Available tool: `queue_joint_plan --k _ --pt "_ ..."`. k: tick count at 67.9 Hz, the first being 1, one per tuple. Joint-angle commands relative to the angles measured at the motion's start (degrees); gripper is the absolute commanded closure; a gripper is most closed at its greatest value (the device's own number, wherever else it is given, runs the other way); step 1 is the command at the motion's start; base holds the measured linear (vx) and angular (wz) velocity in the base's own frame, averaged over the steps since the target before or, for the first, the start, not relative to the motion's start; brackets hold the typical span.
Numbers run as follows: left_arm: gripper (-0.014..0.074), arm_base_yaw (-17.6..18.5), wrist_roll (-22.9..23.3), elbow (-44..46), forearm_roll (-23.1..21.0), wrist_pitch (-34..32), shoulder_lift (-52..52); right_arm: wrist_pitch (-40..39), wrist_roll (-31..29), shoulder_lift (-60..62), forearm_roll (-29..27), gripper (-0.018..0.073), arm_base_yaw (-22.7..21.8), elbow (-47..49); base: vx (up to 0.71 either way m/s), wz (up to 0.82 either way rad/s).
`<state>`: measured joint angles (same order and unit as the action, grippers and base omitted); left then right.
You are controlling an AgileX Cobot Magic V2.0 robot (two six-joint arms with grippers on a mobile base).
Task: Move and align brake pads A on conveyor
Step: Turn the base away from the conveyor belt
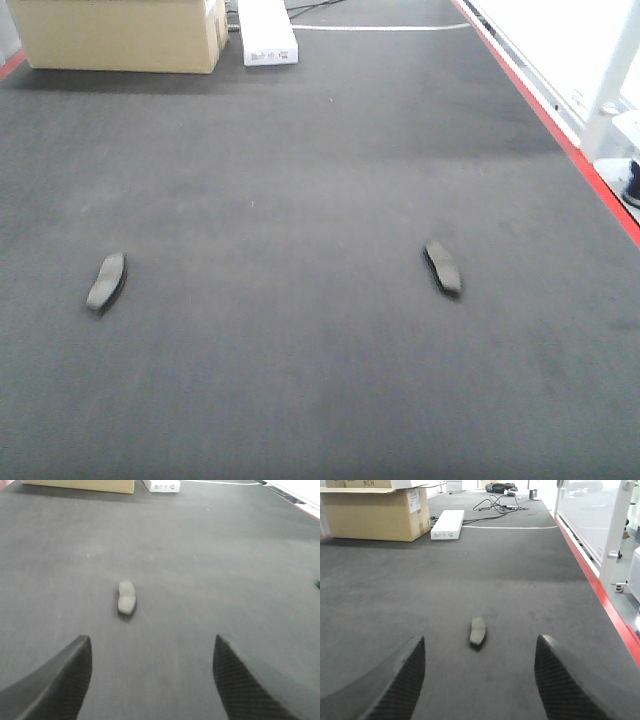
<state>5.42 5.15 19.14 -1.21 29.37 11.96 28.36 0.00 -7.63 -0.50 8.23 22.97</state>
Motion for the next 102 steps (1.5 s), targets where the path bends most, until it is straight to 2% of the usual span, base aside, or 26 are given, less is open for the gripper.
queue_joint_plan --k 1,72,102 --pt "0.0094 0.2 0.3 1.5 -0.5 -4.3 0.7 -4.4 0.0 -0.8 0.5 0.0106 -0.1 1.3 -0.38 -0.03" --pt "0.0094 0.2 0.3 1.5 -0.5 -4.3 0.7 -4.4 0.0 -0.8 0.5 0.0106 -0.1 1.3 -0.39 0.02" --pt "0.0094 0.2 0.3 1.5 -0.5 -4.3 0.7 -4.4 0.0 -0.8 0.5 0.0106 -0.1 1.3 -0.18 -0.57"
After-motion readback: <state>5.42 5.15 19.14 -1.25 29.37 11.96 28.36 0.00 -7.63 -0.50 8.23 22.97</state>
